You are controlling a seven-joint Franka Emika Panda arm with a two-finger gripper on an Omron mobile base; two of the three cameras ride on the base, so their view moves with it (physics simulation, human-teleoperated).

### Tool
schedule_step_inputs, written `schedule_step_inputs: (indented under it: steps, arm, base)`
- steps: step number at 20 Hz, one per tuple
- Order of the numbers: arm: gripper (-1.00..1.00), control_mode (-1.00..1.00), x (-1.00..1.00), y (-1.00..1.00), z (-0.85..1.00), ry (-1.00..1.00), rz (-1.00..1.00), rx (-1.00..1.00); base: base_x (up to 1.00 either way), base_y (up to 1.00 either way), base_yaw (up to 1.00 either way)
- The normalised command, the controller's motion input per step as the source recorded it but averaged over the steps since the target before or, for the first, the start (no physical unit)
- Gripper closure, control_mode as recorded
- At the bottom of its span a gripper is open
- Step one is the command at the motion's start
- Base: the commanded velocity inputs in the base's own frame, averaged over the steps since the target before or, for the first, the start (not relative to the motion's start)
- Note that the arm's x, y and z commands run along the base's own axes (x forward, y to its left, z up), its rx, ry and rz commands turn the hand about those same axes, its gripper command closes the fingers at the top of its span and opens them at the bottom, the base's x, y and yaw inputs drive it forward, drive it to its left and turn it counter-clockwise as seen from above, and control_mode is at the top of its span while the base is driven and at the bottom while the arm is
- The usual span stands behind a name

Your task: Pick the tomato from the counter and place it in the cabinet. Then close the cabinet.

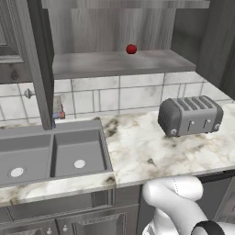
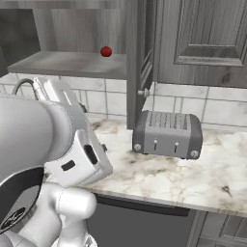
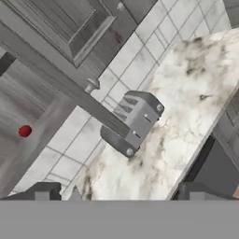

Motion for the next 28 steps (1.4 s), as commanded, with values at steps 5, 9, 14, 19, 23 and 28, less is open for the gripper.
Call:
schedule_step_inputs:
  steps: [5, 9, 14, 19, 23, 28]
  arm:
    - [-1.00, -1.00, -0.03, -0.62, -0.02, -0.07, 0.00, 0.24]
    - [-1.00, -1.00, 0.15, -0.43, -0.22, -0.10, 0.00, 0.24]
    - [-1.00, -1.00, 0.55, -0.24, -0.27, -0.07, 0.00, 0.22]
    - [-1.00, -1.00, 0.72, -0.16, -0.33, -0.11, 0.01, 0.20]
    - [-1.00, -1.00, 0.80, -0.12, -0.34, -0.12, 0.02, 0.20]
    - [-1.00, -1.00, 0.74, -0.11, -0.14, -0.10, 0.00, 0.18]
  base:
    - [0.00, 0.00, 0.00]
    - [0.00, 0.00, 0.00]
    - [0.00, 0.00, 0.00]
    - [0.00, 0.00, 0.00]
    - [0.00, 0.00, 0.00]
    - [0.00, 0.00, 0.00]
